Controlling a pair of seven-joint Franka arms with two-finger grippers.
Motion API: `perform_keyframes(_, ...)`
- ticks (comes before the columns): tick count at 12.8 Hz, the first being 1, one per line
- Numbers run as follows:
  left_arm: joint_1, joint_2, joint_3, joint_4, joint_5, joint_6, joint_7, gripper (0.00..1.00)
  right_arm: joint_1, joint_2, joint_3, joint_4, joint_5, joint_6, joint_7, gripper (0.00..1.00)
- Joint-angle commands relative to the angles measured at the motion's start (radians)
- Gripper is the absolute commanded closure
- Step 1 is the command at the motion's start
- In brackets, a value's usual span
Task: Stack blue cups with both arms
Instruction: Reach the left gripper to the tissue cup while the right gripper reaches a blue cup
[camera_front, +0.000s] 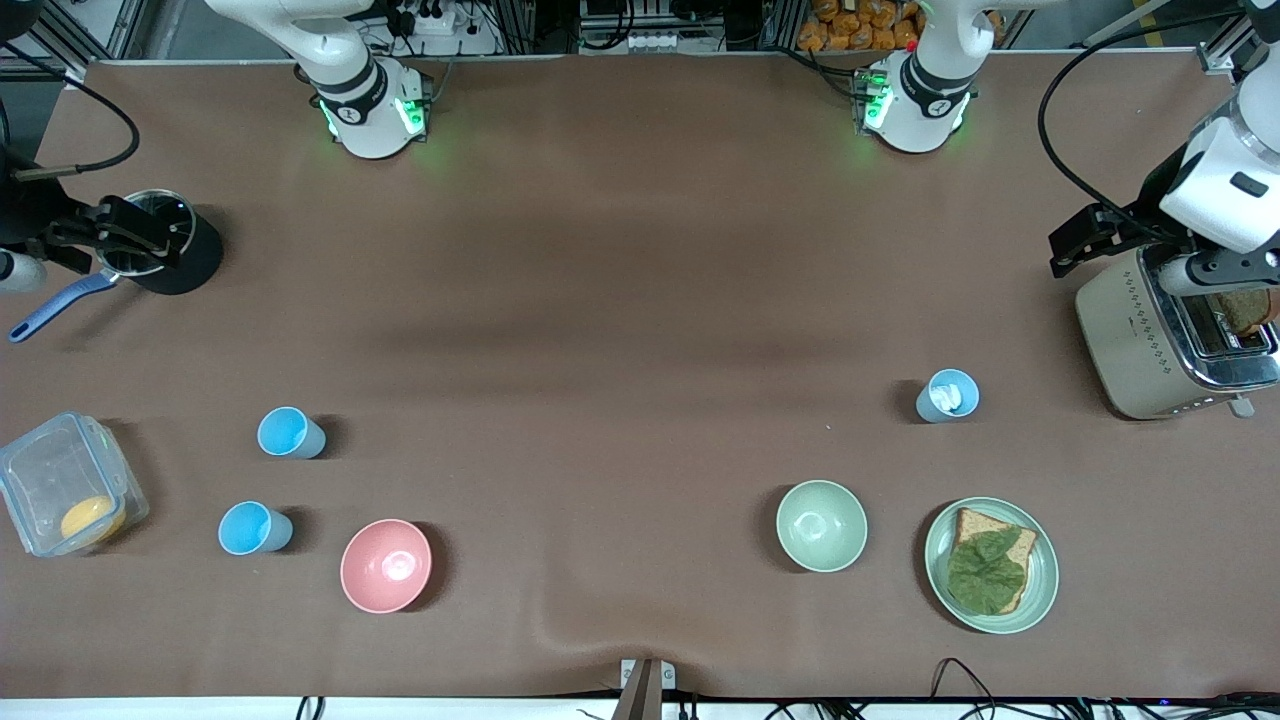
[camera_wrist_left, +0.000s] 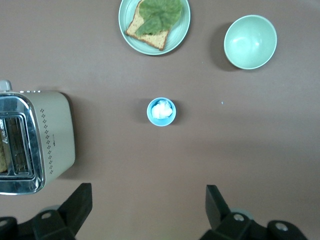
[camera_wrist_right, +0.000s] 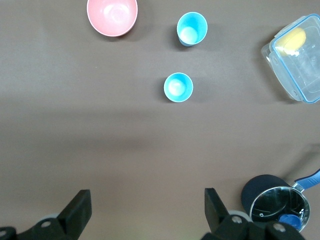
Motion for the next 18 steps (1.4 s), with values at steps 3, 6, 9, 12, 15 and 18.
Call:
perform_keyframes(3,0.016,0.013,0.002,0.001,0.016,-0.023,0.025,0.00,0.013,-0.005,-0.013,0.003,0.010,-0.008,0.009,0.00)
perform_keyframes(6,0.027,0.096,0.002,-0.009,0.025,0.009,0.036,0.00,0.013,-0.004,-0.013,0.003,0.010,-0.012,0.009,0.00)
perform_keyframes(9,0.025,0.113,-0.001,-0.127,0.058,0.167,0.036,0.00,0.008,0.019,-0.013,0.005,0.009,-0.012,0.009,0.00)
perform_keyframes(12,0.028,0.113,-0.002,-0.302,0.058,0.392,0.035,0.00,-0.013,0.088,-0.014,0.006,0.007,-0.007,0.009,0.00)
perform_keyframes(15,0.031,0.145,-0.002,-0.425,0.058,0.578,0.035,0.00,-0.023,0.160,-0.014,0.005,0.004,-0.005,0.009,0.00)
perform_keyframes(18,0.071,0.223,-0.004,-0.446,0.058,0.664,0.038,0.00,-0.043,0.231,-0.014,0.012,-0.005,0.040,0.008,0.00)
